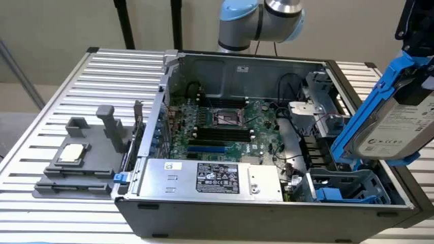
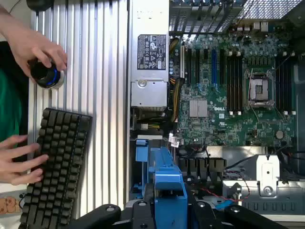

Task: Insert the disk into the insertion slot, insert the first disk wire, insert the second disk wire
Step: 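Insert the disk into the insertion slot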

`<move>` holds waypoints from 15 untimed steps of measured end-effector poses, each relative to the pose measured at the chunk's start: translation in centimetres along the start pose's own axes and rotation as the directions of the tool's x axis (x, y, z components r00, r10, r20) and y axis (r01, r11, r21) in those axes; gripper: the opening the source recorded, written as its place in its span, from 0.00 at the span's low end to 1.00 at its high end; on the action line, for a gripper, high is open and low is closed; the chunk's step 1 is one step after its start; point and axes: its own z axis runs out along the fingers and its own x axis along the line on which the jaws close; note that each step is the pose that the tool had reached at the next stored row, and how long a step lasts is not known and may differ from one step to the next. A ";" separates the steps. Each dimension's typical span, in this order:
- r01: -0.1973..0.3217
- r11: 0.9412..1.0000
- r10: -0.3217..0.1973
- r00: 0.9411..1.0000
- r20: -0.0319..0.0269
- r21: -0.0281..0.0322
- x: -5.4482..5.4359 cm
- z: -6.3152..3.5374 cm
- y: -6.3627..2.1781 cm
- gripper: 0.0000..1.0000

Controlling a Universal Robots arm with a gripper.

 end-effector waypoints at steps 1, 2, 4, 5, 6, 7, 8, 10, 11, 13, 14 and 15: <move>0.000 1.000 0.000 1.000 0.000 0.000 0.0 0.00 0.00 0.33; 0.000 1.000 0.000 1.000 0.000 0.000 0.0 0.00 0.00 0.33; 0.000 1.000 0.000 1.000 0.000 0.000 0.0 0.00 0.00 0.33; 0.000 1.000 0.000 1.000 0.000 0.000 0.0 0.00 0.00 0.33; 0.000 1.000 0.000 1.000 0.000 0.000 0.0 0.00 0.00 0.33; 0.000 1.000 0.000 1.000 0.000 0.000 0.0 0.00 0.00 0.33; 0.000 1.000 0.000 1.000 0.000 0.000 0.0 0.00 0.00 0.33; 0.000 1.000 0.000 1.000 0.000 0.000 0.0 0.00 0.00 0.33; 0.000 1.000 0.000 1.000 0.000 0.000 0.0 0.03 0.00 0.33; 0.000 1.000 0.000 1.000 0.000 0.000 0.0 0.36 -0.01 0.33; 0.000 1.000 0.000 1.000 0.000 0.000 0.0 0.54 -0.02 0.33; 0.000 1.000 0.000 1.000 0.000 0.000 0.1 0.72 0.00 0.33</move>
